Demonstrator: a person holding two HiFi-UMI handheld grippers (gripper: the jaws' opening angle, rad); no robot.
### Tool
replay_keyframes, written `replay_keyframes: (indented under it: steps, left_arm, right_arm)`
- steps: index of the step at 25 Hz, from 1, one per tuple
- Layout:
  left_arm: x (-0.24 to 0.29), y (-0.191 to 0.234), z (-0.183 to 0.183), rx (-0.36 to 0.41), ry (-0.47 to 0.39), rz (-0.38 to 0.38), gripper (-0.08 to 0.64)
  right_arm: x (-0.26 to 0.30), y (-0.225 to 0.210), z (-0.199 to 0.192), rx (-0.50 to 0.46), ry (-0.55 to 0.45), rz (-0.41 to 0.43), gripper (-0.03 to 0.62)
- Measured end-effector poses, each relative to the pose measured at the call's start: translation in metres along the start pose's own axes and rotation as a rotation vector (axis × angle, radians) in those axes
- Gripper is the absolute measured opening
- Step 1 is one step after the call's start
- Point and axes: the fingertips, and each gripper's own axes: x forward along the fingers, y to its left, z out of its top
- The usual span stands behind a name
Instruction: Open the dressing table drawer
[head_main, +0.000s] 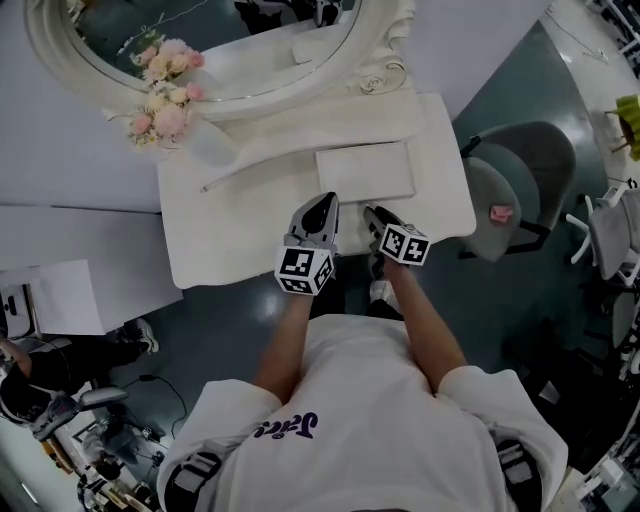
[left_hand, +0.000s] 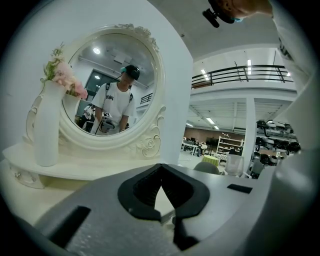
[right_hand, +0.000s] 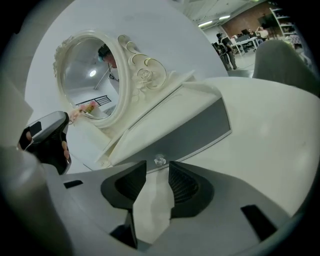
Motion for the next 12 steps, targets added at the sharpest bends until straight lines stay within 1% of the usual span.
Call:
replay_keyframes:
  steps: [3,8,10,12]
  left_arm:
    - [0.003,0.002,-0.001,-0.004,0.005,-0.002,0.014]
    - [0.004,0.003,-0.002,-0.003,0.01,-0.001,0.014]
    - [0.003,0.004,-0.001,-0.002,0.01,0.004,0.014]
    - [0.002,0.006,-0.001,-0.001,0.01,0.01,0.014]
  right_arm:
    - [0.008,-0.006,-0.002,0.002,0.02,-0.017,0.144]
    - [0.015,-0.006,-0.001,0.004,0.041,-0.026,0.107]
    - [0.015,-0.004,0.0,0.002,0.044,-0.03,0.077]
    - [0.015,-0.004,0.0,0.0,0.048,-0.035,0.072]
